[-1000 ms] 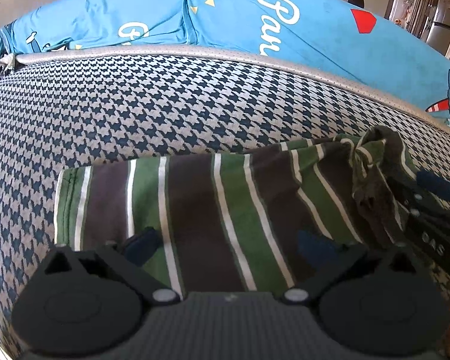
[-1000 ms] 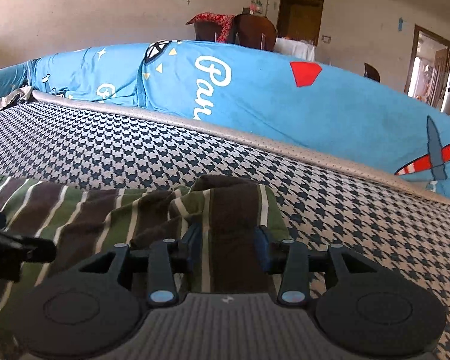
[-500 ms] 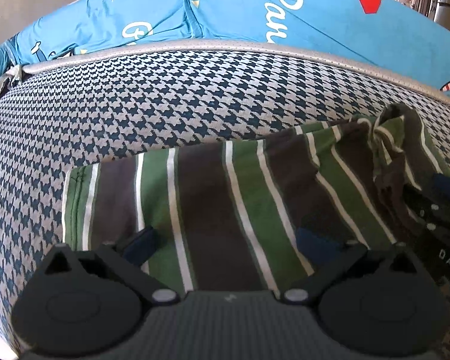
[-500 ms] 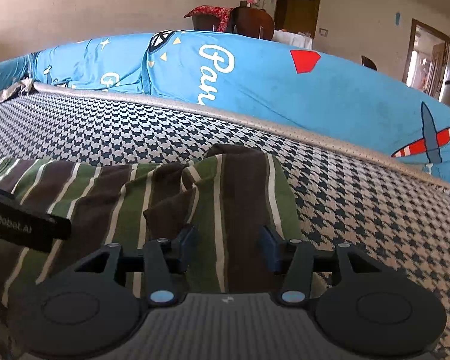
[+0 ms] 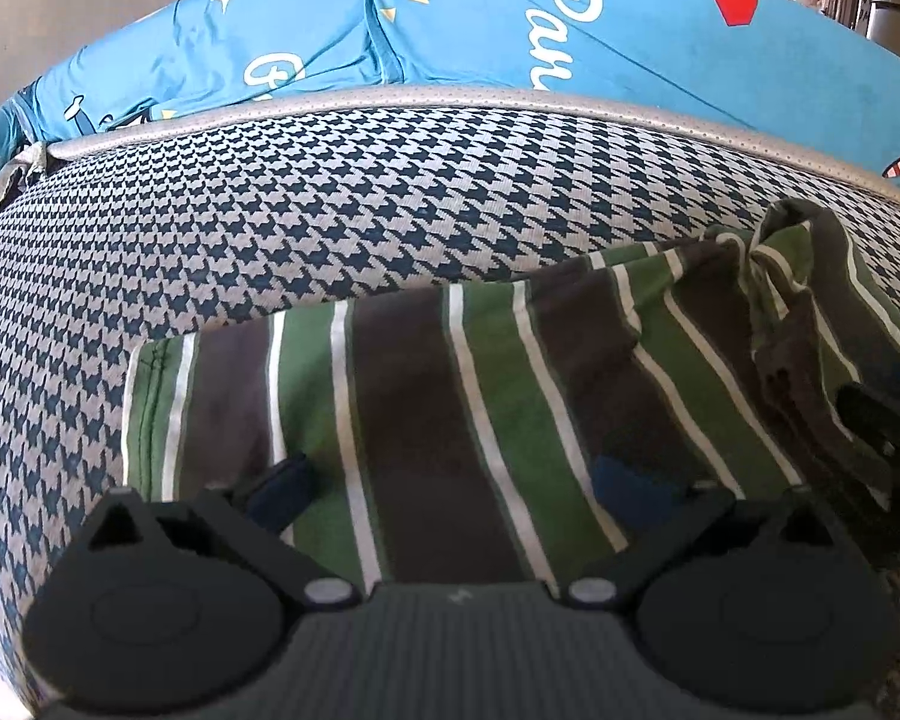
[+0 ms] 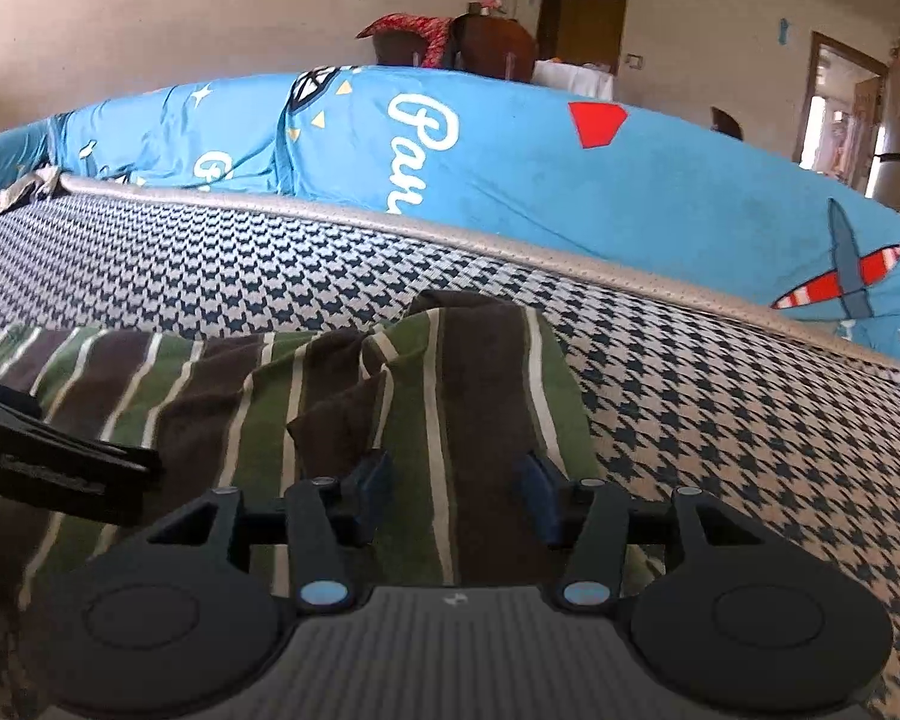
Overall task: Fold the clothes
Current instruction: 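Fold the held shirt corner over the bundle with the right gripper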
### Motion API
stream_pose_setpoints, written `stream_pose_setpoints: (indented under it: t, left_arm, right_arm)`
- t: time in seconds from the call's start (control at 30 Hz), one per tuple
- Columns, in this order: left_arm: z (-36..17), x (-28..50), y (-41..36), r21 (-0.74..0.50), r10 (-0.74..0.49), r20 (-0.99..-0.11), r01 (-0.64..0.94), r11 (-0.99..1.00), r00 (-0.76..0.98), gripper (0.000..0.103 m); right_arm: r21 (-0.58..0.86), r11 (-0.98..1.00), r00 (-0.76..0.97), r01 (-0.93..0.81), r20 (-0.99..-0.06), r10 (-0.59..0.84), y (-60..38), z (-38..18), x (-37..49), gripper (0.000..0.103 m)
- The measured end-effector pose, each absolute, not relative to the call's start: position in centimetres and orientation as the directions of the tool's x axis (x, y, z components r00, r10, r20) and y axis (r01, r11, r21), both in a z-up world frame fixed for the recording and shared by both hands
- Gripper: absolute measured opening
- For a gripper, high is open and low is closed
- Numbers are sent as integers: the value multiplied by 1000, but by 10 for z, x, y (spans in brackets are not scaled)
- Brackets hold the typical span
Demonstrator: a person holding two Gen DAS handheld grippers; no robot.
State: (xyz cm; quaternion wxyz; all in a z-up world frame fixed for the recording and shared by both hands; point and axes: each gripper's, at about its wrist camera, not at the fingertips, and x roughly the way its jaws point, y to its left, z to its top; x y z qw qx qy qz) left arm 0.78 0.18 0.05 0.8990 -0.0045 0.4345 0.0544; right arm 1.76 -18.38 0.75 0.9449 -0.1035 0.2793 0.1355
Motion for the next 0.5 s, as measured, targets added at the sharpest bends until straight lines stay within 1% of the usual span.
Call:
stream_pose_setpoints:
  t: [0.17, 0.3, 0.5]
  left_arm:
    - [0, 6, 1, 42, 97, -778, -103, 994, 620, 103]
    - [0, 5, 0, 45, 99, -775, -102, 994, 624, 103]
    - [-1, 3, -1, 52, 105, -766, -103, 993, 634, 103]
  right_arm:
    - [-109, 951, 820, -289, -541, 187, -186, 16, -4, 50]
    - [-104, 961, 819, -257, -551, 160, -191, 14, -17, 50]
    - [-112, 960, 810, -257, -567, 151, -191, -1, -19, 56]
